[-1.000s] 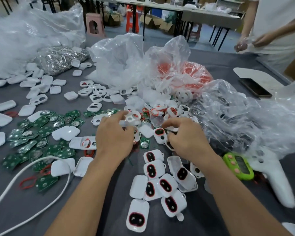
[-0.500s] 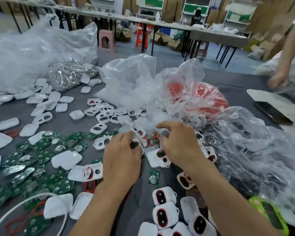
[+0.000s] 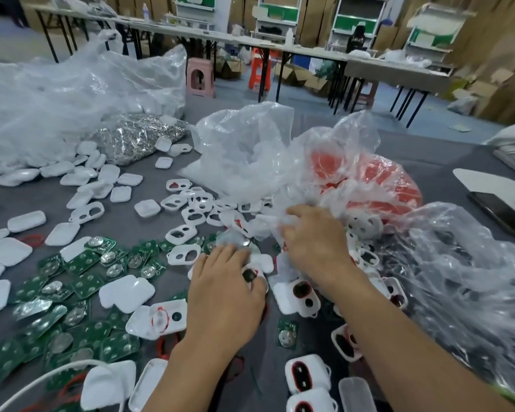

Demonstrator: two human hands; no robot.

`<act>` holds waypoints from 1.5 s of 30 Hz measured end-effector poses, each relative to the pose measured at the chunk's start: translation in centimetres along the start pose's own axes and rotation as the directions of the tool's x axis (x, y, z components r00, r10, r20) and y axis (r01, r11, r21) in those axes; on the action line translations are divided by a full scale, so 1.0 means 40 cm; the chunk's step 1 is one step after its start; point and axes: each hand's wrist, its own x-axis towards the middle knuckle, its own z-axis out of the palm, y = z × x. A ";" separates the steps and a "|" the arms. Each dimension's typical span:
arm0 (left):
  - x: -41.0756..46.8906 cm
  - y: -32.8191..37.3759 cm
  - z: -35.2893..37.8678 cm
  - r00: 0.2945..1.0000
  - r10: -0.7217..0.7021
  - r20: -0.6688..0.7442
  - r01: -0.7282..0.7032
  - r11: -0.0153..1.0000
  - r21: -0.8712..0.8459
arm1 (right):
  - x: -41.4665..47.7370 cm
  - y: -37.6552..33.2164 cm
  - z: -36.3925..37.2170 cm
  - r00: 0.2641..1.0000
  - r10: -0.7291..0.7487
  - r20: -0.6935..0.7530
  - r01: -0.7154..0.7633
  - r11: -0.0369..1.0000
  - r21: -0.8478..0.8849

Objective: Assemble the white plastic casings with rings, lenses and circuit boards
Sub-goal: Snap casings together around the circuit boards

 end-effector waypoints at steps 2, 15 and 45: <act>0.002 0.008 -0.014 1.000 -0.017 -0.009 0.016 0.994 -0.111 | -0.015 -0.003 -0.017 0.980 0.033 -0.195 -0.025 0.999 0.044; 0.010 0.004 -0.012 0.999 -0.041 0.030 0.046 0.987 -0.157 | -0.069 -0.059 0.013 0.927 -0.295 0.230 0.347 0.907 -0.237; -0.006 0.090 0.010 0.968 -0.009 -0.250 -0.041 0.980 -0.196 | -0.254 0.179 -0.066 0.957 0.155 -0.246 -0.049 0.921 0.387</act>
